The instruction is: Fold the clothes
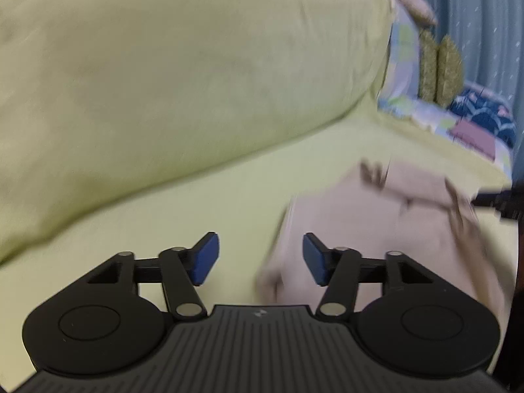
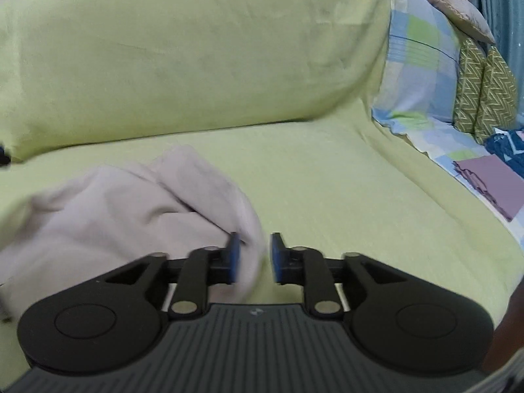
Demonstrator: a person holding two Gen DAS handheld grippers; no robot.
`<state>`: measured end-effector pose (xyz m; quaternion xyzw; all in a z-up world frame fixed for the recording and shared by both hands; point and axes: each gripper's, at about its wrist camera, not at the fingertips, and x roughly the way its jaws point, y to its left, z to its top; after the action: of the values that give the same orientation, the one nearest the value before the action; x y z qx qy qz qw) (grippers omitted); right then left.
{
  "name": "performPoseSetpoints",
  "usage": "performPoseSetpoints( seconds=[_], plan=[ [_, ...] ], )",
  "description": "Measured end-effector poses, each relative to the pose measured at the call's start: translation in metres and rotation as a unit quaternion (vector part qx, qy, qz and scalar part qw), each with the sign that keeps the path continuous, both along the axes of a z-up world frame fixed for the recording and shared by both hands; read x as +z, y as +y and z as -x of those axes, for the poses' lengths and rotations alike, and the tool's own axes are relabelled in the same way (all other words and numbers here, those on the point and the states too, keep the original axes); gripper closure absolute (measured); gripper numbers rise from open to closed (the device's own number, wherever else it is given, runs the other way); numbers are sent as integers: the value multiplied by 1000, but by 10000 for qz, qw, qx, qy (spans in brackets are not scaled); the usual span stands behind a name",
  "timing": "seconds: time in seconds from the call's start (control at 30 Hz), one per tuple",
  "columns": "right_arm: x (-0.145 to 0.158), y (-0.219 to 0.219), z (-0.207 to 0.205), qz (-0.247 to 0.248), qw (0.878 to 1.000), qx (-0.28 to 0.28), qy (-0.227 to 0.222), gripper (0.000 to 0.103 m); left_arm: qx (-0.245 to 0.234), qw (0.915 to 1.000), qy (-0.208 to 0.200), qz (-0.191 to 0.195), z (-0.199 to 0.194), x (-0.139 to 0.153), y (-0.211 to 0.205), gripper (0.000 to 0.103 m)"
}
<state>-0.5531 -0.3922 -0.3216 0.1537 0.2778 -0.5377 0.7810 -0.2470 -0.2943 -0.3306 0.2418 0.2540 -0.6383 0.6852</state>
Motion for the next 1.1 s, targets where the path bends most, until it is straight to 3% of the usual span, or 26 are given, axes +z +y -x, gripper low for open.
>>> performPoseSetpoints(
  seconds=[0.07, 0.13, 0.2, 0.27, 0.3, 0.33, 0.37, 0.4, 0.43, 0.5, 0.57, 0.6, 0.67, 0.7, 0.73, 0.83, 0.9, 1.0, 1.1],
  plan=[
    [3, 18, -5, 57, 9990, 429, -83, 69, 106, 9994, 172, -265, -1, -16, 18, 35],
    [0, 29, -20, -95, 9946, 1025, -93, 50, 218, 9970, 433, -607, -3, -36, 37, 35],
    [-2, 45, -38, -331, 9821, 1856, -40, 48, 296, 9934, 582, -941, 0, -60, 52, 35],
    [-4, 69, -50, -398, 9628, 2662, 240, 44, 282, 9933, 616, -932, 5, -70, 59, 36],
    [-5, 75, -49, -360, 9587, 2795, 383, 41, 230, 9938, 620, -889, 8, -70, 60, 39],
    [-8, 93, -51, -233, 9467, 3111, 809, 40, 169, 9943, 620, -853, 10, -70, 61, 46],
    [-10, 98, -51, -151, 9429, 3164, 1029, 40, 87, 9944, 704, -785, 11, -67, 61, 85],
    [-13, 106, -51, -53, 9366, 3237, 1341, 40, 9, 9929, 942, -720, 7, -64, 61, 102],
    [-19, 120, -48, 87, 9204, 3419, 1893, 40, -12, 9921, 1043, -691, 6, -63, 59, 102],
    [-28, 126, -53, 191, 9038, 3612, 2287, 40, -22, 9932, 1042, -528, 5, -57, 54, 102],
    [-42, 141, -55, 484, 8734, 3895, 2882, 40, -28, 9944, 973, -403, 4, -51, 46, 102],
    [-46, 140, -57, 520, 8683, 3938, 2972, 41, -24, 9950, 948, -297, 3, -45, 39, 102],
    [-60, 145, -62, 716, 8409, 4163, 3384, 47, -6, 9963, 854, -119, 0, -33, 31, 102],
    [-63, 142, -65, 700, 8394, 4211, 3365, 65, -14, 9970, 773, 18, -3, -23, 24, 102],
    [-64, 139, -69, 656, 8395, 4234, 3341, 101, -33, 9974, 698, 151, -6, -11, 16, 102],
    [-60, 141, -77, 404, 8533, 4072, 3232, 101, -143, 9977, 540, 381, -9, 11, -5, 102],
    [-45, 144, -80, -102, 8824, 3940, 2569, 101, -264, 9974, 341, 571, -6, 32, -21, 102],
    [-18, 159, -92, -817, 9094, 3828, 1406, 101, -371, 9967, 205, 686, -1, 51, -33, 102],
    [-3, 173, -110, -1304, 9104, 3894, 506, 101, -409, 9970, 134, 642, 2, 57, -39, 101]
  ],
)
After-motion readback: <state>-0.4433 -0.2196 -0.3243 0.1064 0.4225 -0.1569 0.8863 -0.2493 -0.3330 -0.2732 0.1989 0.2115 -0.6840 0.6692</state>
